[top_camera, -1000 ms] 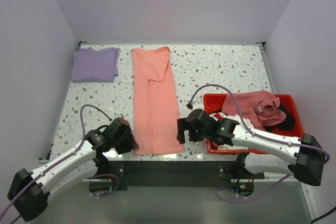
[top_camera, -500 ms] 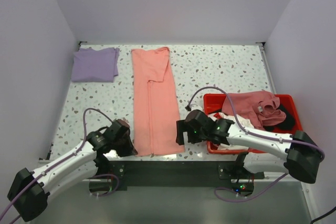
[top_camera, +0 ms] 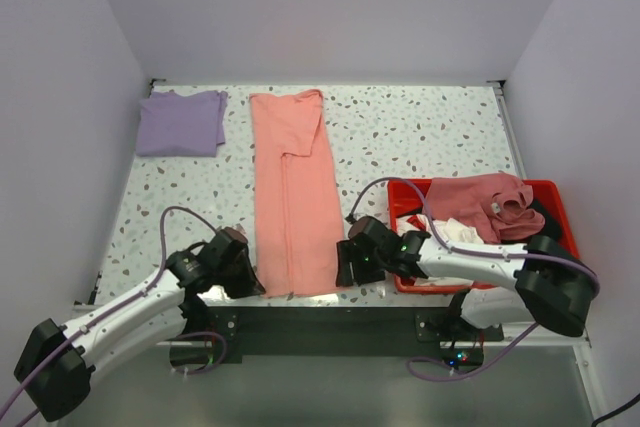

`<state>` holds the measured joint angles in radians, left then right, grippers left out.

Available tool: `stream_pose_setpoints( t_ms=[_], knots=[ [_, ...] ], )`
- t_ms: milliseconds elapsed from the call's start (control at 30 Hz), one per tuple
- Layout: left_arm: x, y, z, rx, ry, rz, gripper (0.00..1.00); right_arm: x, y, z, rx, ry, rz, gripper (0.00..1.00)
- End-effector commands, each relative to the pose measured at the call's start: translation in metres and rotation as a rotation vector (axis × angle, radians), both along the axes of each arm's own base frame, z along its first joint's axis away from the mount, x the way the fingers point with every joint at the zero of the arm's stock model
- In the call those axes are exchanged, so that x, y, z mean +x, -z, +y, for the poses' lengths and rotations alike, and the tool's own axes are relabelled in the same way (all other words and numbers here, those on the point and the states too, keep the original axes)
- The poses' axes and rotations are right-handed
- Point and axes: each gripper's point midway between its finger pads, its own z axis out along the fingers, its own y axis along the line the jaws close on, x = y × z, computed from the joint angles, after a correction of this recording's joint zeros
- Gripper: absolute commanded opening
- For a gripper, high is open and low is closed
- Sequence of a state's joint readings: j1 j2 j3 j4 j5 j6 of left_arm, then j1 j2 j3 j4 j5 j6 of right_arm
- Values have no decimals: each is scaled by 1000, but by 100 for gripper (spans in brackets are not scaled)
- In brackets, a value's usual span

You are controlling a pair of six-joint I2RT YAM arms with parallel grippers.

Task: Fold and stack the t-shirts
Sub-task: Fold the tshirt

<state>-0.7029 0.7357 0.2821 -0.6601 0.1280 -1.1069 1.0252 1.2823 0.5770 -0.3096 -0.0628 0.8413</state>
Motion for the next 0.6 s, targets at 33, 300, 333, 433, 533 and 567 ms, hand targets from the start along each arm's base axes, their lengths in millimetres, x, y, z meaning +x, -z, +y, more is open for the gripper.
stream_pose_setpoints(
  t_ms=[33, 300, 333, 433, 533, 567],
  knots=[
    [0, 1, 3, 11, 8, -16, 0, 2, 5, 11, 46, 16, 10, 55],
    [-2, -1, 7, 12, -29, -13, 0, -4, 6, 13, 53, -16, 33, 1],
    [-5, -1, 9, 13, -34, -7, 0, -10, 8, 11, 59, -26, 46, 0],
    [-11, 0, 9, -14, -39, 1, 0, -26, 6, 8, 75, -51, 72, 0],
    [-16, -4, 7, -53, -47, 5, 0, -45, 5, 6, 94, -65, 94, 0],
    [-16, -6, 6, -67, -49, 4, 0, -47, 3, 8, 114, -63, 96, 0]
  ],
)
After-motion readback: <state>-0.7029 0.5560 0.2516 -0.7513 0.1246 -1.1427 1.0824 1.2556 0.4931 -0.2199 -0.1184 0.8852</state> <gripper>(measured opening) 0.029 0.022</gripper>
